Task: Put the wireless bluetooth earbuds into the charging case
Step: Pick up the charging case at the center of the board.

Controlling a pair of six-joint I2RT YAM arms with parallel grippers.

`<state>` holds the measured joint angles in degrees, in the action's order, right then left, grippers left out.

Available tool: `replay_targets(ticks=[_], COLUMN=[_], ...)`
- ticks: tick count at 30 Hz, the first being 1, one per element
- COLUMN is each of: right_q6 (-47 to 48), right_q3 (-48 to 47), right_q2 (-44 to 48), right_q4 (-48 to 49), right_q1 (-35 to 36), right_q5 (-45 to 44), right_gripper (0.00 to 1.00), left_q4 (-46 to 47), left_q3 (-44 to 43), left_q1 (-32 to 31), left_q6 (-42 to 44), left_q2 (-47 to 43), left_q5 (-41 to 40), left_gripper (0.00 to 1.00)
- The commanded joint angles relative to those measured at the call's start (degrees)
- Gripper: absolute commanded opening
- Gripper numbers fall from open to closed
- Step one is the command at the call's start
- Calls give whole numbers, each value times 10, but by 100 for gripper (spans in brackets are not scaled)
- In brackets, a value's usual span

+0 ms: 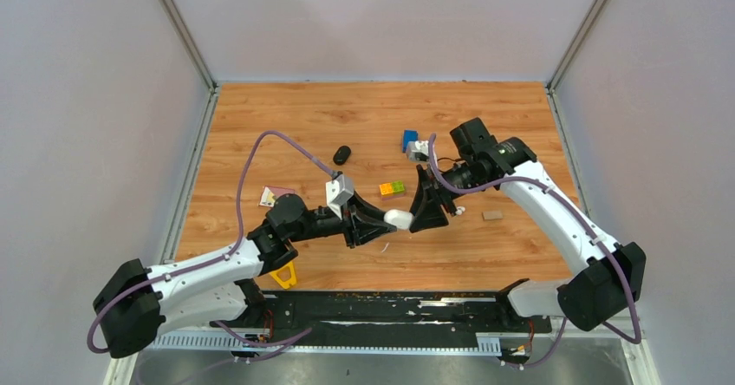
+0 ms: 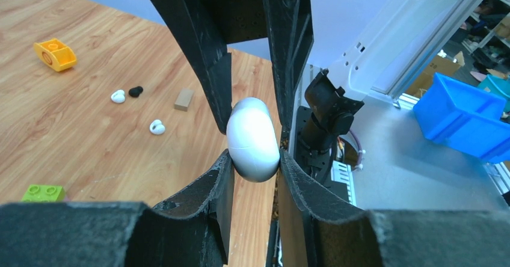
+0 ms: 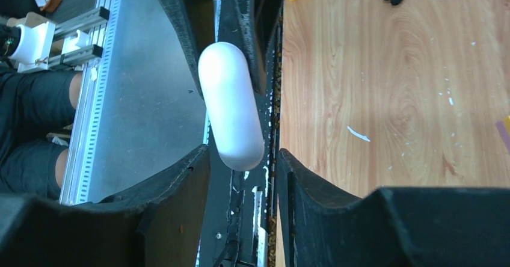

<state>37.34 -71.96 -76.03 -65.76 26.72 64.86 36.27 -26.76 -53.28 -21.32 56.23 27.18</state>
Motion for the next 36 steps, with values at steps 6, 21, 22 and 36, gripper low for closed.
replay_targets(ticks=[6, 21, 22, 36], right_q6=[31, 19, 19, 49], right_q3=[2, 5, 8, 18], right_q2=[22, 34, 38, 59], right_q4=[1, 7, 8, 7], right_q1=[22, 24, 24, 56], right_q5=[30, 45, 40, -140], right_gripper=[38, 1, 0, 0], left_q4=[81, 39, 32, -164], left_q3=[-11, -42, -43, -87], left_q1=[-3, -7, -7, -11], left_q6=[-20, -8, -6, 61], left_q2=[14, 46, 45, 10], left_q5=[10, 12, 11, 4], left_gripper=[6, 6, 7, 66])
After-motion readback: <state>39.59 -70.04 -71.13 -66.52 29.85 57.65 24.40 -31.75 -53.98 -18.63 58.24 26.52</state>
